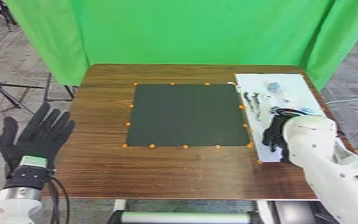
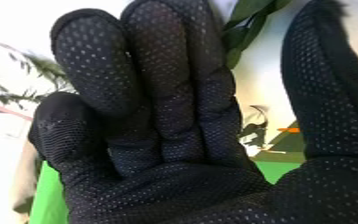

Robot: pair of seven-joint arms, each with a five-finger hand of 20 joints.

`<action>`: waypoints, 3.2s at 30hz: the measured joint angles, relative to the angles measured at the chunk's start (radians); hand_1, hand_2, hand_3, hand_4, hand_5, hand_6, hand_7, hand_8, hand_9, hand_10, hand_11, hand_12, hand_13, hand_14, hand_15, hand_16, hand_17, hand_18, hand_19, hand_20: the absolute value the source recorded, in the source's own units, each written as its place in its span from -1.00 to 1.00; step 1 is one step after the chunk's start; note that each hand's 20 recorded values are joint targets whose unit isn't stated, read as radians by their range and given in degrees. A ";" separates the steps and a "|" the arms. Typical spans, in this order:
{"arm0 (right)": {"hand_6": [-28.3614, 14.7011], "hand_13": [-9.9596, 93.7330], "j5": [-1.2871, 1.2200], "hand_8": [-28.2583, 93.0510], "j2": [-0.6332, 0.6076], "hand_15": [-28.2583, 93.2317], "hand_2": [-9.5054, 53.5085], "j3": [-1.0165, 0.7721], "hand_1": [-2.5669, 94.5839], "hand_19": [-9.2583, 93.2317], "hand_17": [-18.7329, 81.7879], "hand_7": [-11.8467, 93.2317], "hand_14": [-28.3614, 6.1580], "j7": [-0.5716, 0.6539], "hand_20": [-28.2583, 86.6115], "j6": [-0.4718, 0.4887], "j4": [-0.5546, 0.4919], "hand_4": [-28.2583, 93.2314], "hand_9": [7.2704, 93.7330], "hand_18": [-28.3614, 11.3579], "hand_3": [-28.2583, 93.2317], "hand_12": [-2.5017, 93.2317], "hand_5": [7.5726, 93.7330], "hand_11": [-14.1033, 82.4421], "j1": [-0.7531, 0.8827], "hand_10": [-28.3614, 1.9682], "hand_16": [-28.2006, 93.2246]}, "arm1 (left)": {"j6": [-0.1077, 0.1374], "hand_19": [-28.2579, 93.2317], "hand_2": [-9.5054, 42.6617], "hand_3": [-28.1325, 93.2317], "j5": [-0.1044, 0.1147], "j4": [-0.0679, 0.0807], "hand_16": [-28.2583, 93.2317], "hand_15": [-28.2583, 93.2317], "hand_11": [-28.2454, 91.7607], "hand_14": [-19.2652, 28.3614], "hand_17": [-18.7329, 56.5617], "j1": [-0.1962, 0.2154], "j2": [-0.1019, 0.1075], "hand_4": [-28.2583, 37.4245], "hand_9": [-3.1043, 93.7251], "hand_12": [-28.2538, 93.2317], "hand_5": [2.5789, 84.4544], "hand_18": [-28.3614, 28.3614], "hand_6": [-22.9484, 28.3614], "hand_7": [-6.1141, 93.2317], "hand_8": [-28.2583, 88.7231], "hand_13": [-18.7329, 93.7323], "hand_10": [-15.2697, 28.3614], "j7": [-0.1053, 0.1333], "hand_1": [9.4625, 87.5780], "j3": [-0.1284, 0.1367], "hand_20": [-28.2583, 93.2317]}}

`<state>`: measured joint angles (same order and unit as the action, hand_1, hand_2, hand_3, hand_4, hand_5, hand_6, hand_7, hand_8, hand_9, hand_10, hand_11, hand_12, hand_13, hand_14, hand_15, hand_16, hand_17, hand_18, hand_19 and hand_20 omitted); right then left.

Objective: Arrange flowers

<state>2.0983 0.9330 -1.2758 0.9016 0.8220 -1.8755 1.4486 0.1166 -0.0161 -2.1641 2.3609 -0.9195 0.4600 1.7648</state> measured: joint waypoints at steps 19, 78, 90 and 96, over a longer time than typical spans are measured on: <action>0.21 0.87 -0.031 -0.12 0.007 0.11 -1.00 -0.039 0.02 1.00 0.55 -0.18 0.13 0.042 0.15 -0.042 -0.037 -0.62 0.98 -0.37 0.70 0.00 0.69 -0.39 0.056 0.32 0.06 | -0.001 0.03 -0.15 0.65 -0.001 0.009 -0.69 0.06 -0.12 0.48 -0.56 -0.026 -0.001 -1.00 -0.21 -0.34 -0.16 0.39 0.19 -0.62 -0.67 -0.22 0.42 -0.034 -0.59 -0.016 -0.44; 0.22 0.87 0.042 -0.12 0.138 0.30 -0.97 0.086 -0.14 1.00 0.60 0.07 0.14 -0.264 0.26 -0.575 -0.222 -0.45 0.91 -0.33 0.81 -0.11 0.63 0.03 0.140 0.17 0.02 | 0.002 0.04 -0.15 0.66 0.010 0.011 -0.69 0.07 -0.12 0.47 -0.56 -0.021 0.001 -1.00 -0.20 -0.35 -0.16 0.40 0.19 -0.62 -0.67 -0.21 0.42 -0.026 -0.60 -0.017 -0.44; 0.21 0.86 0.084 -0.13 0.281 0.30 -0.97 0.330 -0.13 1.00 0.57 0.07 0.13 -0.311 0.27 -0.497 -0.020 -0.47 0.90 -0.38 0.81 -0.11 0.62 0.03 -0.104 0.16 0.02 | 0.006 0.03 -0.15 0.66 0.008 0.027 -0.70 0.07 -0.12 0.47 -0.56 -0.066 0.012 -1.00 -0.20 -0.35 -0.16 0.39 0.19 -0.62 -0.67 -0.21 0.42 -0.052 -0.60 -0.032 -0.44; 0.21 0.86 0.190 -0.14 0.350 0.30 -0.97 0.442 -0.13 1.00 0.57 0.07 0.12 -0.337 0.27 -0.509 0.106 -0.48 0.90 -0.40 0.81 -0.11 0.62 0.03 -0.158 0.16 0.02 | 0.008 0.03 -0.15 0.66 0.008 0.033 -0.69 0.07 -0.13 0.47 -0.56 -0.083 0.013 -1.00 -0.21 -0.35 -0.16 0.39 0.19 -0.62 -0.67 -0.21 0.42 -0.069 -0.60 -0.041 -0.44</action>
<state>2.2880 1.2828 -0.8341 0.5643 0.3134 -1.7691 1.2905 0.1245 -0.0085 -2.1314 2.2782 -0.9064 0.3908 1.7239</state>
